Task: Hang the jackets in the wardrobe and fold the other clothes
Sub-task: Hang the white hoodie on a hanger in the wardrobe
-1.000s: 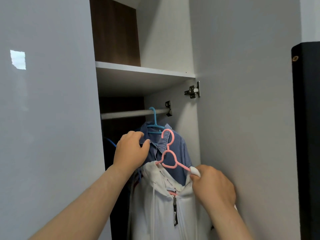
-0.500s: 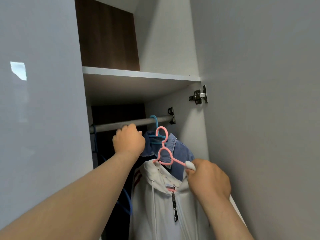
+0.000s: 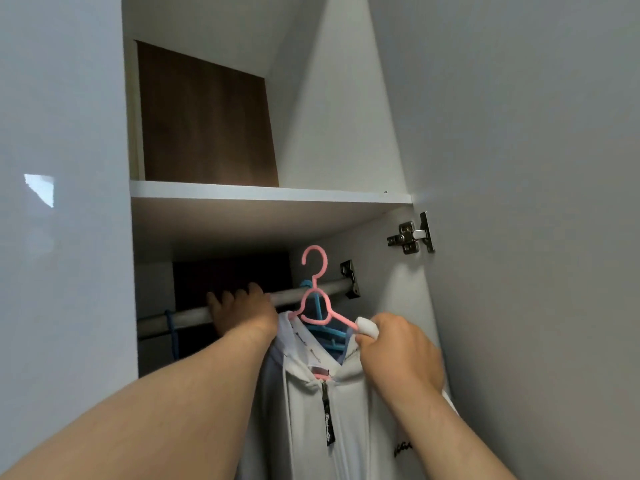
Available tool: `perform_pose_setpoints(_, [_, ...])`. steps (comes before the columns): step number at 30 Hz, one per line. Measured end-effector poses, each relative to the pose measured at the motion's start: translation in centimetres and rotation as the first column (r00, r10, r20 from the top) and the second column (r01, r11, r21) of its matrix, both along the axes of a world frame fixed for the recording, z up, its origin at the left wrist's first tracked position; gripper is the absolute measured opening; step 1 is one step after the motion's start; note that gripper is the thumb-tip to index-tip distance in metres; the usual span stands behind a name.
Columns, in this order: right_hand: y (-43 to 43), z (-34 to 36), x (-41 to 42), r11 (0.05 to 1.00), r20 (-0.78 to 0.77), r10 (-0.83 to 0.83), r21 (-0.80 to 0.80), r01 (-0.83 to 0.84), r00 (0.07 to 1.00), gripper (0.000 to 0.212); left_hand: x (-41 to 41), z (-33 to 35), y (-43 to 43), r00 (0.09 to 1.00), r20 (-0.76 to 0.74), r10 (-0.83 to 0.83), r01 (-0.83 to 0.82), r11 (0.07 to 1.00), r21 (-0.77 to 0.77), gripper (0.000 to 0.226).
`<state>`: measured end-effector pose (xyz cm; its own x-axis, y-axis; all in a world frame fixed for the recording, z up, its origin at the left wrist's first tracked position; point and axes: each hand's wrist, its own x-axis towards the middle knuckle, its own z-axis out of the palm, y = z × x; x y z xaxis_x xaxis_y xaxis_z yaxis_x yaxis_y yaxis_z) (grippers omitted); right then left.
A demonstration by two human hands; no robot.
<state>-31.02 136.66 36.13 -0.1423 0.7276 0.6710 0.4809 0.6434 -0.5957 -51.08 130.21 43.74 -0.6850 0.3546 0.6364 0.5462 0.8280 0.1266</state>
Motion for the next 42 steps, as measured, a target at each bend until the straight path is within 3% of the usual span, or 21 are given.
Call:
perform_pose_setpoints(3, [0.8, 0.5, -2.1, 1.000, -0.016, 0.029, 0.012, -0.029, 0.999, 0.017, -0.8, 0.6, 0.5, 0.999, 0.004, 0.044, -0.044, 0.998, -0.047, 0.040])
perform_pose_setpoints(9, [1.8, 0.9, -4.4, 0.998, 0.036, 0.053, 0.014, -0.054, 0.998, 0.020, -1.9, 0.4, 0.9, 0.999, -0.030, 0.036, -0.033, 0.997, 0.072, 0.027])
perform_pose_setpoints(16, [1.7, 0.0, -5.6, 0.992, 0.206, 0.056, 0.101, -0.078, 0.977, 0.019, -1.8, 0.3, 1.1, 0.997, -0.065, 0.047, -0.039, 0.993, 0.107, 0.023])
perform_pose_setpoints(19, [2.0, 0.2, -5.6, 0.994, 0.265, 0.066, 0.067, -0.086, 0.962, 0.007, -1.9, 0.4, 1.0, 0.997, -0.066, 0.051, -0.044, 0.993, 0.107, 0.025])
perform_pose_setpoints(23, [2.8, 0.5, -5.7, 0.994, 0.377, 0.112, -0.030, -0.109, 0.919, 0.037, -2.1, 0.3, 1.0, 0.995, -0.084, 0.059, -0.050, 0.993, 0.108, 0.028])
perform_pose_setpoints(25, [2.8, 0.2, -5.9, 0.997, 0.381, 0.071, -0.011, -0.073, 0.922, 0.040, -1.9, 0.2, 1.0, 0.994, -0.087, 0.064, -0.055, 0.993, 0.108, 0.028])
perform_pose_setpoints(29, [3.8, -0.5, -6.1, 0.961, 0.483, -0.204, 0.265, 0.080, 0.852, 0.036, -1.6, 0.1, 0.9, 0.994, -0.091, 0.054, -0.044, 0.993, 0.113, 0.024])
perform_pose_setpoints(34, [6.0, -0.4, -6.3, 0.995, 0.462, 0.096, -0.031, -0.092, 0.882, 0.043, -1.4, 0.0, 0.8, 0.993, -0.104, 0.052, -0.040, 0.992, 0.118, 0.024])
perform_pose_setpoints(42, [8.3, -0.9, -5.3, 0.999, 0.387, -0.033, 0.017, 0.028, 0.922, 0.035, -1.6, 0.1, 0.8, 0.995, -0.091, 0.035, -0.024, 0.993, 0.119, 0.025])
